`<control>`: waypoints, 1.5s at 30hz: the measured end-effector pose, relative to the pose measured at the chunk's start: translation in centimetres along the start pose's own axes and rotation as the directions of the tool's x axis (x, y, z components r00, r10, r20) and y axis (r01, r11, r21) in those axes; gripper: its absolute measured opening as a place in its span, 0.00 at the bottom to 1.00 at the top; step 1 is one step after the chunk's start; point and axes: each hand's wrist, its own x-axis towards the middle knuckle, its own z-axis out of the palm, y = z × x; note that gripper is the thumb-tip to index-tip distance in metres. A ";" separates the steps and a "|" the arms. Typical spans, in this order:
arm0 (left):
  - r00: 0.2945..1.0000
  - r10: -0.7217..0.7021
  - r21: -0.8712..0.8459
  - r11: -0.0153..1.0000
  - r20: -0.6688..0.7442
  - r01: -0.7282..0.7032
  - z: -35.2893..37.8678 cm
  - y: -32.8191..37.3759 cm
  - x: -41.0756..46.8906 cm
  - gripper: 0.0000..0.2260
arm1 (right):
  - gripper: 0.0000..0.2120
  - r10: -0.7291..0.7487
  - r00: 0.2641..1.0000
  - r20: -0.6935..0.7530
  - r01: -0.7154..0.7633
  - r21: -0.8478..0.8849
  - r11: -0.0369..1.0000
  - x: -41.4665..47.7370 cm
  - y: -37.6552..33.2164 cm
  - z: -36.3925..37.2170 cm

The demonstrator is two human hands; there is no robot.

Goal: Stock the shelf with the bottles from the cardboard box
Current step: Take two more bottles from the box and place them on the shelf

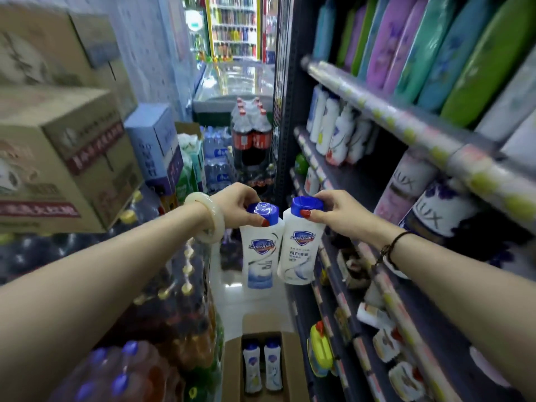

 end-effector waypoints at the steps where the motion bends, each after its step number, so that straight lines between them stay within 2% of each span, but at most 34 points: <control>1: 1.000 0.020 0.003 1.000 0.000 -0.020 -1.1 0.9 -0.2 0.15 | 0.10 -0.012 1.000 0.001 0.012 -0.008 1.000 -0.4 -1.1 -0.9; 5: 0.998 0.067 0.023 0.997 0.006 -0.067 -5.5 4.7 -1.2 0.13 | 0.12 -0.060 0.998 -0.023 0.058 -0.085 0.995 -1.9 -5.9 -4.6; 10: 0.990 0.133 -0.044 0.990 0.034 -0.132 -9.9 9.0 -2.6 0.14 | 0.14 -0.070 0.996 -0.063 0.061 -0.136 0.989 -3.9 -10.8 -8.5; 13: 0.978 0.202 -0.065 0.978 0.045 -0.199 -12.0 11.3 -3.6 0.10 | 0.13 -0.067 0.993 -0.100 0.052 -0.143 0.988 -5.9 -13.6 -10.0; 16: 0.960 0.275 -0.077 0.959 0.051 -0.271 -13.4 13.2 -4.6 0.08 | 0.11 -0.051 0.989 -0.138 0.039 -0.091 0.995 -8.1 -15.6 -11.2; 22: 0.897 0.436 -0.058 0.900 0.069 -0.433 -15.5 16.9 -6.3 0.12 | 0.09 -0.066 0.962 -0.264 0.021 -0.170 0.985 -13.4 -19.4 -13.3; 26: 0.836 0.541 -0.062 0.841 0.092 -0.537 -16.1 20.2 -7.4 0.13 | 0.17 -0.044 0.938 -0.343 -0.041 -0.235 0.971 -17.3 -21.4 -14.7; 32: 0.727 0.675 -0.023 0.735 0.124 -0.678 -15.7 25.6 -8.7 0.12 | 0.17 -0.033 0.870 -0.492 -0.090 -0.224 0.970 -24.2 -23.5 -16.3; 38: 0.581 0.800 -0.139 0.599 0.152 -0.789 -13.6 31.6 -11.9 0.12 | 0.11 -0.001 0.762 -0.647 -0.187 -0.221 0.957 -32.3 -25.2 -17.7; 45: 0.428 0.880 -0.229 0.468 0.206 -0.853 -10.0 37.6 -17.0 0.12 | 0.14 0.067 0.636 -0.769 -0.299 -0.166 0.940 -41.9 -26.8 -17.7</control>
